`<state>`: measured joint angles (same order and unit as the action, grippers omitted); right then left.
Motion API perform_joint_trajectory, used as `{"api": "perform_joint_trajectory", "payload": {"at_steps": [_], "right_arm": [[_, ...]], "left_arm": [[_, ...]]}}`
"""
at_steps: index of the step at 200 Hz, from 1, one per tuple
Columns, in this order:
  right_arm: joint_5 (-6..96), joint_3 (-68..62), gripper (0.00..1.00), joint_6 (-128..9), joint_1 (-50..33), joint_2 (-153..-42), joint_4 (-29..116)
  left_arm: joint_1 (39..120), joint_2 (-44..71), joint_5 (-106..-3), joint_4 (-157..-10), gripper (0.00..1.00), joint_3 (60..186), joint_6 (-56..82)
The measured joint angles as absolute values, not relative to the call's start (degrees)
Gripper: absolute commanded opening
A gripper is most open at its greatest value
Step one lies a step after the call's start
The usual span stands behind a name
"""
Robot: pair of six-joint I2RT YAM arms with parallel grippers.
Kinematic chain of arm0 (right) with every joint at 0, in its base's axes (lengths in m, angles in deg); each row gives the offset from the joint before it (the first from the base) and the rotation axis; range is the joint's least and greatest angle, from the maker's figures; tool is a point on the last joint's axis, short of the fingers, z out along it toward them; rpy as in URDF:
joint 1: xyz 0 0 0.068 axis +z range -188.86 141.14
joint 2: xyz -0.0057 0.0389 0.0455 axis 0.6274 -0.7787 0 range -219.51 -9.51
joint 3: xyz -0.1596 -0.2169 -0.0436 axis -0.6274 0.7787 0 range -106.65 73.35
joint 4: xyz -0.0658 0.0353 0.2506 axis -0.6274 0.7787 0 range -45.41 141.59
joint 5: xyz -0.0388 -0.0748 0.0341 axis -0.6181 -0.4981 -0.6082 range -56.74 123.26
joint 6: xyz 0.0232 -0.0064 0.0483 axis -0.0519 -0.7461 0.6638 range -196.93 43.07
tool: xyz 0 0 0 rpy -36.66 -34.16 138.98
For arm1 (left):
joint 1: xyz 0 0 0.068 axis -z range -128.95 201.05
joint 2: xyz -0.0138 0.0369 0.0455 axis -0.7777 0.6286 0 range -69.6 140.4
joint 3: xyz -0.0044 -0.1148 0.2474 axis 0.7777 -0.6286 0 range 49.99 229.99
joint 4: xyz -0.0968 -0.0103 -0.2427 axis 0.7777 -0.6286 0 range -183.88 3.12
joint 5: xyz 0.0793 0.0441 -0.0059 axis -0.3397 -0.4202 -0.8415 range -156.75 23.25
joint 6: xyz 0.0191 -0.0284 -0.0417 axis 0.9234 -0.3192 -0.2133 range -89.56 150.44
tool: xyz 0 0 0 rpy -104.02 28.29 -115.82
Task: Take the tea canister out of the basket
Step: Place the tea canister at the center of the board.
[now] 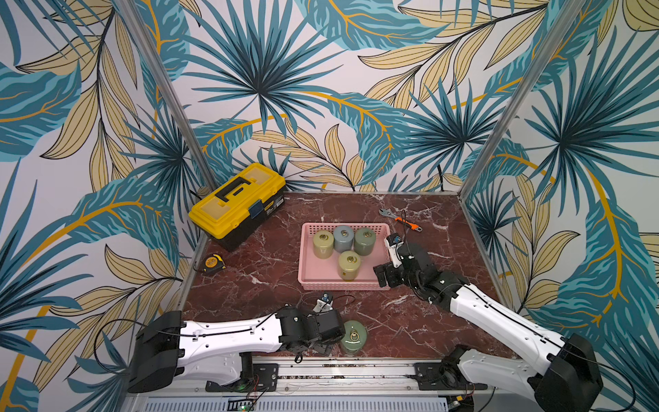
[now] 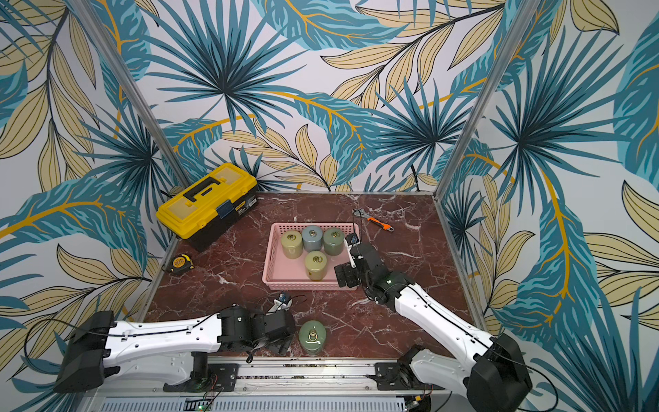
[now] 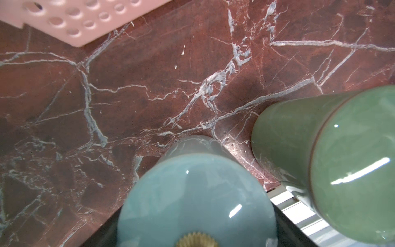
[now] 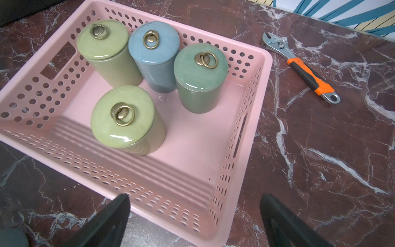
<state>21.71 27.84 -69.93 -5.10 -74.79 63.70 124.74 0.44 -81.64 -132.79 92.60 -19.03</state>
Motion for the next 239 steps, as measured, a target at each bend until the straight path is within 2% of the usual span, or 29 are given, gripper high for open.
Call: {"api": "perform_joint_trajectory", "payload": {"at_steps": [49,199,239], "right_arm": [[21.7,27.8,0.99,-69.9,-5.1,-74.8,63.7],[21.7,27.8,0.99,-69.9,-5.1,-74.8,63.8],[22.5,25.9,0.99,-69.9,-5.1,-74.8,66.0]], "left_arm": [[125.4,1.2,-82.6,-132.0,1.00,92.6,-20.1],[125.4,-2.1,-88.4,-134.1,1.00,94.0,-20.1],[121.6,-7.3,-90.1,-132.4,1.00,94.7,-15.8]]}}
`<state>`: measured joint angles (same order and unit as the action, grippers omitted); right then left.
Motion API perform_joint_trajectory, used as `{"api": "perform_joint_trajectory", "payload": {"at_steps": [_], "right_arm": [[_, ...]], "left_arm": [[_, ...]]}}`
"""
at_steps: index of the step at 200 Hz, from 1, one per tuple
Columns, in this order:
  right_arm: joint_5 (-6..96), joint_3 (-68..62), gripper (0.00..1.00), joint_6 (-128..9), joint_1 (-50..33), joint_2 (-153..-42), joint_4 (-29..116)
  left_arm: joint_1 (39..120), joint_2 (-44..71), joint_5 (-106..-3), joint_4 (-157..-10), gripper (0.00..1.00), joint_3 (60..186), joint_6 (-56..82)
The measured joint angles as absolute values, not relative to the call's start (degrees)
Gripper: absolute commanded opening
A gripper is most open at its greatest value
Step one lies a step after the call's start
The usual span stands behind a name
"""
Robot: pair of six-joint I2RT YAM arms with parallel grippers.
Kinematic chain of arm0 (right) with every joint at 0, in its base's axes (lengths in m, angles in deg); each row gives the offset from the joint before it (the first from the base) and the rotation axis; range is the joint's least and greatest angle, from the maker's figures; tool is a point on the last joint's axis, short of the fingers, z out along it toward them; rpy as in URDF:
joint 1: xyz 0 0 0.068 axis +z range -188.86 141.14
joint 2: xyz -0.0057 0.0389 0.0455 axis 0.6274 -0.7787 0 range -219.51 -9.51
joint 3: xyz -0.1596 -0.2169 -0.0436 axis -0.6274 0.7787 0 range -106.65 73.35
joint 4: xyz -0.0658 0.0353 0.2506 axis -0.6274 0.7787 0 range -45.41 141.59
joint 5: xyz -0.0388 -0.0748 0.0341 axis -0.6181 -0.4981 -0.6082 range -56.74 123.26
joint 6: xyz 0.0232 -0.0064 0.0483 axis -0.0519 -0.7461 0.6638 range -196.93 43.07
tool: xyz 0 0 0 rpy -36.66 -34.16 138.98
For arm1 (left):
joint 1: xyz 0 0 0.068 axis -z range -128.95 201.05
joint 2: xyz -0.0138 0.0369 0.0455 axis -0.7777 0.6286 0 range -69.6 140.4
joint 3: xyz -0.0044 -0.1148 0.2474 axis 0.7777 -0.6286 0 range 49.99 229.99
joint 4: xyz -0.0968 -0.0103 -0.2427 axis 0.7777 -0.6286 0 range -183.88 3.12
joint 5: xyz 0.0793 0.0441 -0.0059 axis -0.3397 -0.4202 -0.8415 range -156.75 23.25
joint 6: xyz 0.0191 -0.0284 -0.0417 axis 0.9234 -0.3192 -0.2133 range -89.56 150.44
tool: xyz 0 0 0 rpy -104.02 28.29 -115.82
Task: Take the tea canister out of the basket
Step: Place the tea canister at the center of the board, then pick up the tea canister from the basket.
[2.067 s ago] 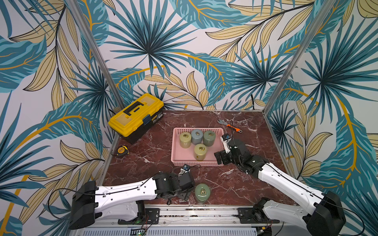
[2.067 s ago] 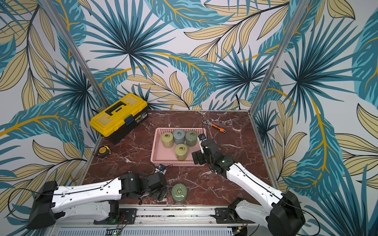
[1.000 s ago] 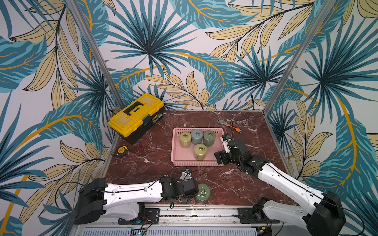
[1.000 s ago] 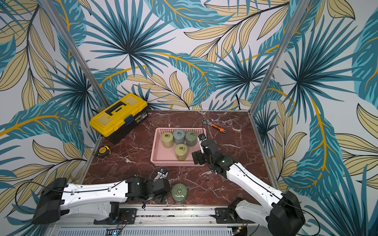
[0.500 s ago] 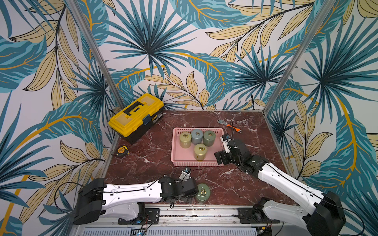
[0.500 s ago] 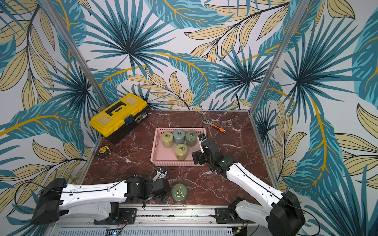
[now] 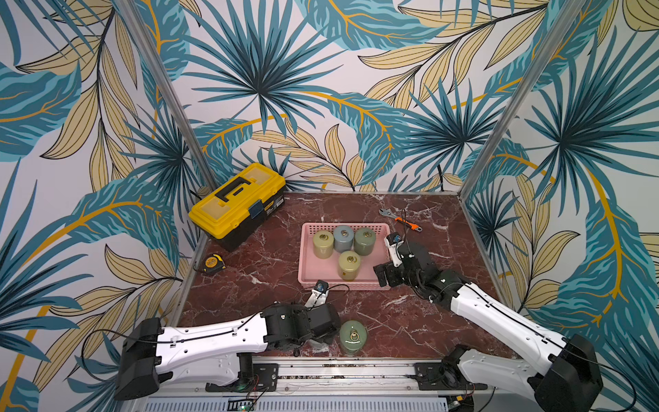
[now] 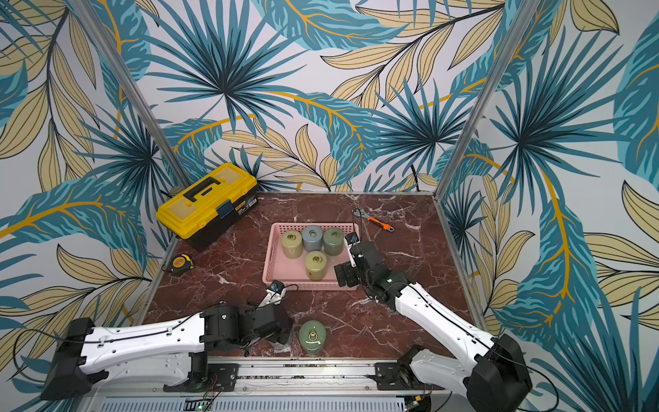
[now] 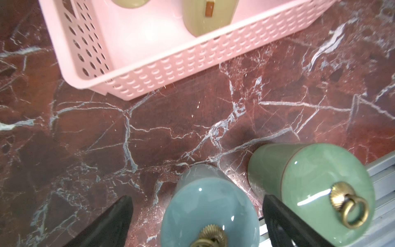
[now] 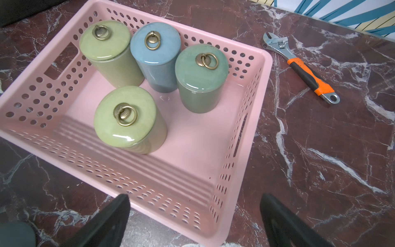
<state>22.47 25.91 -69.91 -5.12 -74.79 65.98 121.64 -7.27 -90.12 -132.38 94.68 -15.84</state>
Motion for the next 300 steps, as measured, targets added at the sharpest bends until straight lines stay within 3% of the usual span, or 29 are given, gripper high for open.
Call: {"api": "perform_joint_trajectory", "payload": {"at_steps": [89,179,300], "right_arm": [[30.8,16.9,0.99,-67.4,-5.1,-82.0,75.2],[31.9,9.7,0.99,-66.8,-3.9,-88.8,81.5],[29.6,-2.0,0.99,-66.8,-0.2,-103.3,83.2]], "left_arm": [[103.6,-13.6,-86.5,-120.2,1.00,94.9,0.8],[81.7,-12.5,-71.3,-96.4,1.00,88.3,6.8],[78.9,-16.9,-73.4,-79.5,1.00,74.6,14.6]]}}
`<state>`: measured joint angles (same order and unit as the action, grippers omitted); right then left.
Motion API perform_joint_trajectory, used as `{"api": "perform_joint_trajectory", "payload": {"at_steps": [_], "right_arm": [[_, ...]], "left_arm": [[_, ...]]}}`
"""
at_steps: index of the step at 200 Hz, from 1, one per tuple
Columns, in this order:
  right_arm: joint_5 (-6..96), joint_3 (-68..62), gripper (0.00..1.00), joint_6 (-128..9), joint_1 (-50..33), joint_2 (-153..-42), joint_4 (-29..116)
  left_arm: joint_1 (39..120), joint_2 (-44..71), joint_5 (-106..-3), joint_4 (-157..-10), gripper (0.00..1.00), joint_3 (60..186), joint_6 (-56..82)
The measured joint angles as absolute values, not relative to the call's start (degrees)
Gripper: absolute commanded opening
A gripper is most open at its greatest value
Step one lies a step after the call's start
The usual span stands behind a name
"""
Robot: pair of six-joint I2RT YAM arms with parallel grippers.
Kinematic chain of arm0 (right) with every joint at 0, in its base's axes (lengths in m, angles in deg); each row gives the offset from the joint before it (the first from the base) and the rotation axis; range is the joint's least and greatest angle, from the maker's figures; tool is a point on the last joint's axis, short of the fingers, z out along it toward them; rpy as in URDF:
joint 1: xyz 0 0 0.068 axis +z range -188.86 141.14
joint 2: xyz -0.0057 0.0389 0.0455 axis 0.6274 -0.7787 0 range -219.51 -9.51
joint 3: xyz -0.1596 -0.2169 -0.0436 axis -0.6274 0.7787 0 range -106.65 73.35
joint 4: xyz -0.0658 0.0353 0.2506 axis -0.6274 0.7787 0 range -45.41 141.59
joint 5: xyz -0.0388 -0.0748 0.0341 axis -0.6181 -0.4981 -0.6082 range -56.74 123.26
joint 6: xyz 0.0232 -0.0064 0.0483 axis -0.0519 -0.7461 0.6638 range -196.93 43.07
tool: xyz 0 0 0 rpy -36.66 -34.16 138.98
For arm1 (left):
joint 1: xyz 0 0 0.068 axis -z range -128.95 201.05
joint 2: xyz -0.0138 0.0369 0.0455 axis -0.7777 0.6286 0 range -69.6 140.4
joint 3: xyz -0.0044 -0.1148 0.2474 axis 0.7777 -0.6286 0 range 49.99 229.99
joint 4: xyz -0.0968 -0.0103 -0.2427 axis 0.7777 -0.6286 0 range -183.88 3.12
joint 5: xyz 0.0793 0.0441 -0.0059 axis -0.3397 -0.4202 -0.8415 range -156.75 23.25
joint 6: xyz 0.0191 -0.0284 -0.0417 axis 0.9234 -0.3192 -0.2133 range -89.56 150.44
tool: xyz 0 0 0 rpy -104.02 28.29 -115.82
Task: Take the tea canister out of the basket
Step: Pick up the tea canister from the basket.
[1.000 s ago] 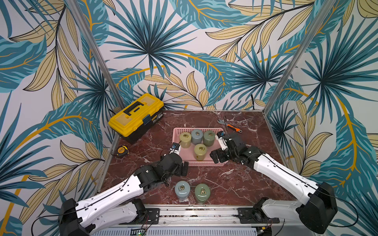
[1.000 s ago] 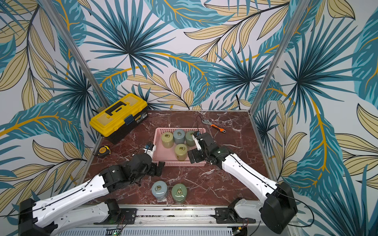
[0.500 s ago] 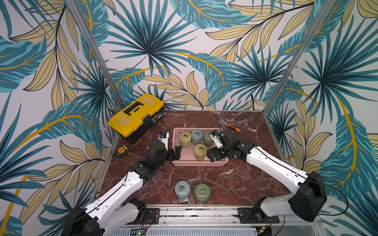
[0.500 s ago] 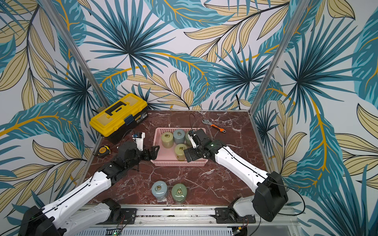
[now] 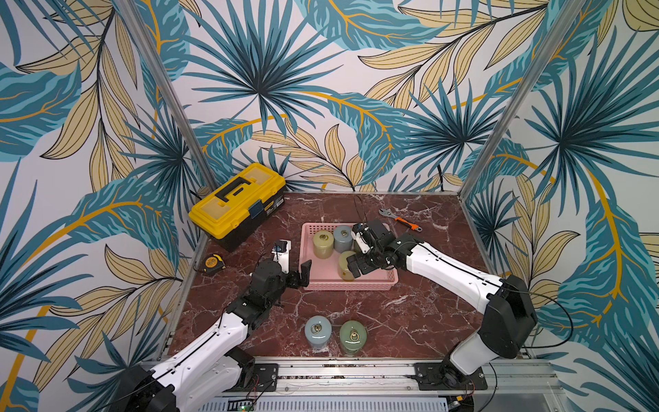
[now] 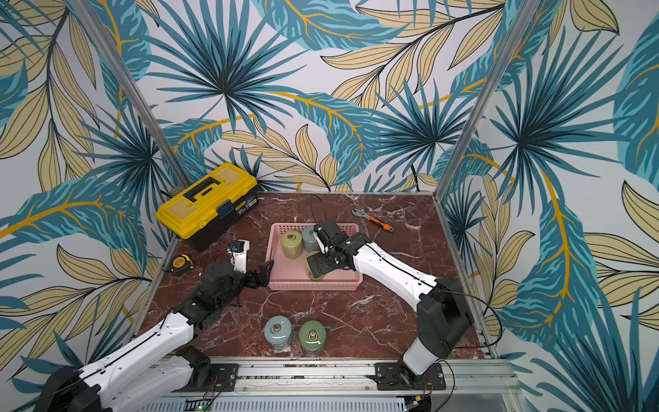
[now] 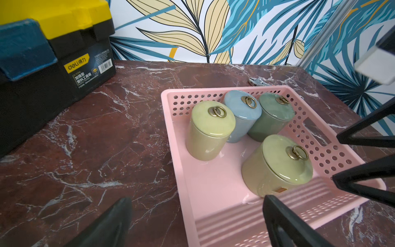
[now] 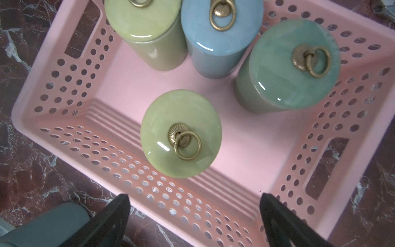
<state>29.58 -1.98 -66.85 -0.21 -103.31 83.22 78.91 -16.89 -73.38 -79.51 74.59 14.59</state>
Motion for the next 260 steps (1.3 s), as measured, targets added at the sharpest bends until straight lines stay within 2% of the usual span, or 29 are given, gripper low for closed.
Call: {"api": "perform_joint_trajectory", "payload": {"at_steps": [118,260], "right_arm": [[29.0,-9.5,0.99,-66.8,0.5,-114.0,83.2],[29.0,-11.9,0.98,-66.8,0.6,-120.2,82.2]], "left_arm": [[78.9,-17.3,-74.7,-77.1,1.00,74.5,15.7],[78.9,-16.9,-75.0,-77.1,1.00,74.5,15.9]]}}
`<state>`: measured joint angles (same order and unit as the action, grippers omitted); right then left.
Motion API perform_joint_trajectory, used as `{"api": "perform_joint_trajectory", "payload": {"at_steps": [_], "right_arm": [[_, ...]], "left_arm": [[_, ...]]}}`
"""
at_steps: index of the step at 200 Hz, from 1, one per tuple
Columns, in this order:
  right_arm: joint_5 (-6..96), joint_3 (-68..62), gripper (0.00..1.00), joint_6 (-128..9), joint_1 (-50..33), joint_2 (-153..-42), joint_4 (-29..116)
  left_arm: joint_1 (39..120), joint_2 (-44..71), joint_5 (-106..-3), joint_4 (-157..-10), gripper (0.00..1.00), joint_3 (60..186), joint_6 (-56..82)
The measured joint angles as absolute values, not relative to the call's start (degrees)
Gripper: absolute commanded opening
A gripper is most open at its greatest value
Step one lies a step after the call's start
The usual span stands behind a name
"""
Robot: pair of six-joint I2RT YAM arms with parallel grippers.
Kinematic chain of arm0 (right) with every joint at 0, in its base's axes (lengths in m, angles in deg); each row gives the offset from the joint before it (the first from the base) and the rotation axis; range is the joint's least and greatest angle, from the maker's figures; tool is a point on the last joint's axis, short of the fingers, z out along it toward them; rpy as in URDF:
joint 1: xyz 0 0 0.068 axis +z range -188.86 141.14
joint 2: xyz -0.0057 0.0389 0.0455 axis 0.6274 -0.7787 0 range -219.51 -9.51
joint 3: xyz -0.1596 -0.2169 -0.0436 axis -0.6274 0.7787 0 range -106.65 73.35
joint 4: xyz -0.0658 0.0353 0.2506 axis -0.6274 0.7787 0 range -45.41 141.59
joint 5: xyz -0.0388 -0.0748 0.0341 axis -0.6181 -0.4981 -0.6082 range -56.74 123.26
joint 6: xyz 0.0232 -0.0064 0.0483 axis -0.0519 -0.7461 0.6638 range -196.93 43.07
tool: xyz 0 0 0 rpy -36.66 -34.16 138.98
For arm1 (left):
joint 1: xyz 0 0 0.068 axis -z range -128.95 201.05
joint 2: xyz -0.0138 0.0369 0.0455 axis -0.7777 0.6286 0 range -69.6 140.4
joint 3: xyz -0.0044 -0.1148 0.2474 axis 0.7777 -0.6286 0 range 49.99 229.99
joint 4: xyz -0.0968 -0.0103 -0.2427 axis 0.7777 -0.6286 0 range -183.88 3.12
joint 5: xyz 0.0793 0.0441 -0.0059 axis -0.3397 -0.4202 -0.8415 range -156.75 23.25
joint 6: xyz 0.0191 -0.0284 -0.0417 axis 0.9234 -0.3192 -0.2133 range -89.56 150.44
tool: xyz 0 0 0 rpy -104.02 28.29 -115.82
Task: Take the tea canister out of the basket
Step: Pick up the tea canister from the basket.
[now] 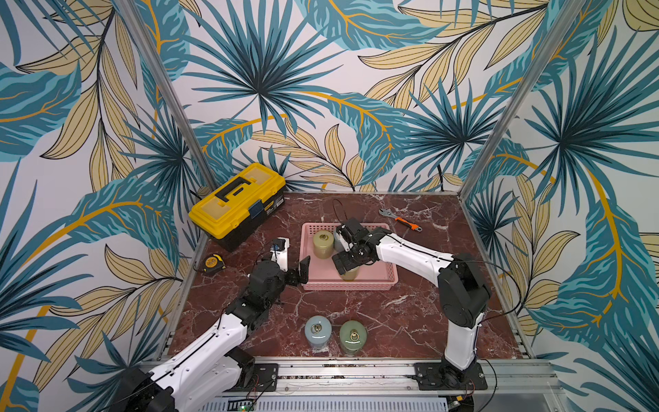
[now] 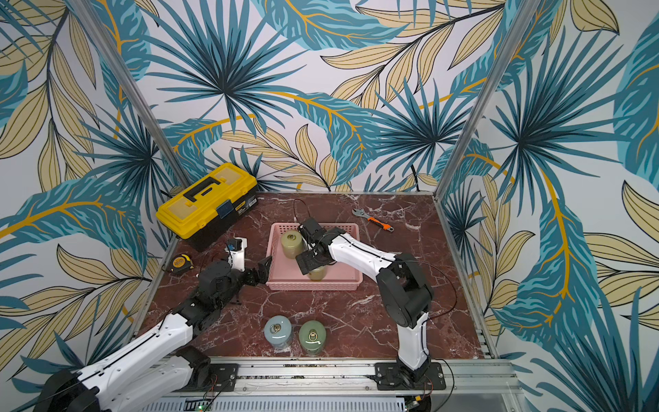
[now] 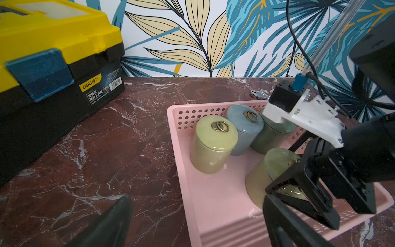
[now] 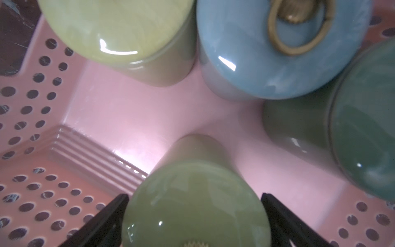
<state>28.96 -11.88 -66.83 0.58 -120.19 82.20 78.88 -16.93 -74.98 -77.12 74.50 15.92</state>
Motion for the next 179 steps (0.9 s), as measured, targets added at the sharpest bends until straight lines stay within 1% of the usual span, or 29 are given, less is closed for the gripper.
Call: {"api": "perform_joint_trajectory", "payload": {"at_steps": [32,54,98,127,179], "right_arm": [[28.8,-11.9,0.91,-66.8,0.6,-121.2,82.2],[28.8,-11.9,0.80,-66.9,0.6,-121.3,82.2],[28.5,-11.9,0.65,-66.9,0.6,-121.3,82.2],[28.4,-11.9,0.62,-66.9,0.6,-121.3,82.2],[28.0,-12.6,0.60,-66.9,0.7,-121.2,84.2]], "left_arm": [[78.9,-16.8,-75.1,-77.1,1.00,74.5,15.9],[78.9,-16.8,-75.1,-77.1,1.00,74.5,15.9],[78.9,-16.8,-75.2,-77.1,1.00,74.5,16.0],[78.9,-16.8,-75.2,-77.1,1.00,74.5,16.1],[78.8,-16.7,-75.2,-77.1,1.00,74.5,16.1]]}}
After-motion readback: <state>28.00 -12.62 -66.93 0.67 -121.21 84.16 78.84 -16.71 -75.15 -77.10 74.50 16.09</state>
